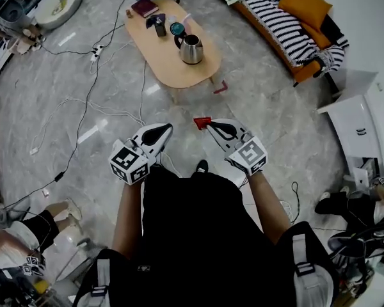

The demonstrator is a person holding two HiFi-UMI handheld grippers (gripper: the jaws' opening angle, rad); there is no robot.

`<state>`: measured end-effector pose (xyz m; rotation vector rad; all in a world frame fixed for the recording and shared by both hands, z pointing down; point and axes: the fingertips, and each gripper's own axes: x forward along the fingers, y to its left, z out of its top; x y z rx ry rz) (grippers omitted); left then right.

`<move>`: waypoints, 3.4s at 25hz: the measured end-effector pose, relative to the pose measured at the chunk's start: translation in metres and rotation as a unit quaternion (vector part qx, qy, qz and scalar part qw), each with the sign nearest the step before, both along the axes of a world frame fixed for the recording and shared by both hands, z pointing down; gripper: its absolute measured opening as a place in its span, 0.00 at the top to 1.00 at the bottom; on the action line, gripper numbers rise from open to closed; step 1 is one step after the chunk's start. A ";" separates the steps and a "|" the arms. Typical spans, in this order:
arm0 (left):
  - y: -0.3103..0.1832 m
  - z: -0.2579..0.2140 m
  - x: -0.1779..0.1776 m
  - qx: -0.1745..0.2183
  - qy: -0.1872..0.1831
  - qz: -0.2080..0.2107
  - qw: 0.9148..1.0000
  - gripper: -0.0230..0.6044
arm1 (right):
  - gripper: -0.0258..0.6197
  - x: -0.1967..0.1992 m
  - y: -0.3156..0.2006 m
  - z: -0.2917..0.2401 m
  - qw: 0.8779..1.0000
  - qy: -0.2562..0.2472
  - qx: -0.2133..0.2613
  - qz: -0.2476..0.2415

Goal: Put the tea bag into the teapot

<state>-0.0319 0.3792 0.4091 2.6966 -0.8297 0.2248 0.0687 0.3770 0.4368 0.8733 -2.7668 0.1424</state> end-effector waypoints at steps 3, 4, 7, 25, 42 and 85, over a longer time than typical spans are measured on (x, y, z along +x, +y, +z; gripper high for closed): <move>0.007 0.004 -0.006 -0.009 -0.004 -0.022 1.000 0.95 | 0.94 0.000 0.002 0.002 1.000 -0.001 -0.003 -0.017; 0.008 0.005 -0.010 -0.013 -0.006 -0.029 0.999 0.95 | 0.94 -0.001 0.002 0.001 1.000 -0.002 -0.003 -0.021; 0.005 0.005 -0.023 -0.016 -0.009 -0.051 0.999 0.95 | 0.94 -0.007 -0.002 -0.001 1.000 -0.007 -0.002 -0.029; -0.100 0.019 -0.021 -0.025 0.001 0.042 0.999 0.95 | 0.94 -0.022 -0.079 0.014 0.999 0.012 -0.014 0.037; -0.235 0.021 -0.065 -0.035 0.016 0.157 0.987 0.95 | 0.94 -0.088 -0.186 0.017 0.992 0.045 -0.024 0.118; -0.369 0.049 -0.077 -0.070 0.015 0.067 0.995 0.95 | 0.94 -0.125 -0.352 0.061 0.995 0.089 -0.042 -0.028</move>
